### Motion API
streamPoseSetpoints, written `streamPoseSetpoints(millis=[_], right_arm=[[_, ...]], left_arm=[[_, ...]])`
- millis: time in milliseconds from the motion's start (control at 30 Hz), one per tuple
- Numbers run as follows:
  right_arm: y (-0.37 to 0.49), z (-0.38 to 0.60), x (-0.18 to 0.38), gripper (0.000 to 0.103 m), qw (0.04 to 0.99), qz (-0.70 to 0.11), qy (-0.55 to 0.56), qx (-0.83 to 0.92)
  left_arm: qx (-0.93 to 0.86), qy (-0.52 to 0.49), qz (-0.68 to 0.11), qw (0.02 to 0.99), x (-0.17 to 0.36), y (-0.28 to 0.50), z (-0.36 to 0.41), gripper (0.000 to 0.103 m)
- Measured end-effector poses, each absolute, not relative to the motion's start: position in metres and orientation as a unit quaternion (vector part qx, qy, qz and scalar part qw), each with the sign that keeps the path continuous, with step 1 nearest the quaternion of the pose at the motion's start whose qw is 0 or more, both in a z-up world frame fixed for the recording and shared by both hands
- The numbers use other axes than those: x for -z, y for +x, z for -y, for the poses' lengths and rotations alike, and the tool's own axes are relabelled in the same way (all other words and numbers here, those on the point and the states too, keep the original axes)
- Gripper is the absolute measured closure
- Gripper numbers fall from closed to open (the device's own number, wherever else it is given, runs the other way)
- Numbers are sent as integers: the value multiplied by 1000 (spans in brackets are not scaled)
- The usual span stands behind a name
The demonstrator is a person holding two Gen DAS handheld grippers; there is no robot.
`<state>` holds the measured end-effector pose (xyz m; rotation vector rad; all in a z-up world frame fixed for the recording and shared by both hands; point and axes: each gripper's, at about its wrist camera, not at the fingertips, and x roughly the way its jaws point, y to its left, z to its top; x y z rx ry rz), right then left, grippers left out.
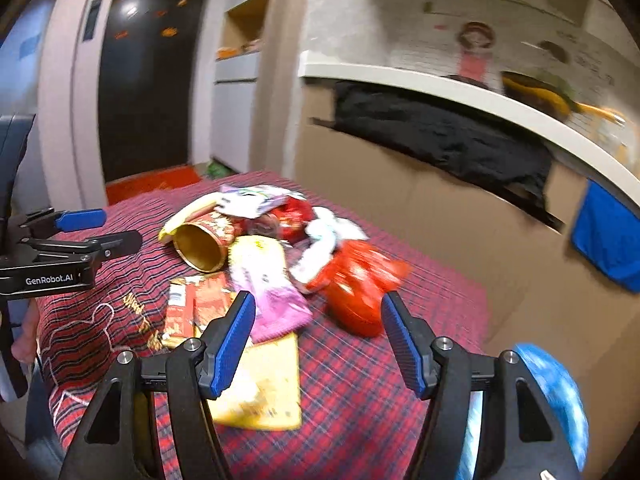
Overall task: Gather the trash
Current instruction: 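Reach the right tool to the pile and grasp the pink-yellow snack bag, then grasp the grey-yellow sponge with the left tool while the right tool holds the snack bag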
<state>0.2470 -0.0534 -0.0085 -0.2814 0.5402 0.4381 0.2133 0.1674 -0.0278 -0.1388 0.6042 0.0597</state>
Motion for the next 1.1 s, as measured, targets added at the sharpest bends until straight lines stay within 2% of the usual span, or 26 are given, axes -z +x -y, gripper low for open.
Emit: streamPoseSetpoints(millis=[133,233,333,433,500,533,600,967,1100], right_arm=[[281,26,23,43,911,-297,-136,-253],[299,10,34,45,902,-317,-145,-254],[314,-3,46,52,891,-344,-149,-255],[322,-11,56,52,878,-366,-152,-267],[323,-16,62,59,872,-375,-166,-266],[323,-17,64,70,871,-379,-169,-263],[322,-11,60,73,873,-381,-155,-262],[296,31,24,76,895,-365,-88,-240],[285,43,21,76,899,-364,-78,-229]], left_arm=[[-37,-69,-286,955,33,217,-178,27],[-36,-69,-287,955,35,225,-182,27],[-38,-69,-288,954,37,233,-184,27],[-40,-71,-286,955,37,236,-184,27],[-43,-69,-288,954,38,239,-185,27],[-44,-69,-289,954,38,239,-185,27],[-43,-68,-290,954,39,240,-185,27],[-22,-71,-292,954,40,245,-184,29],[30,-97,-284,953,43,251,-193,41]])
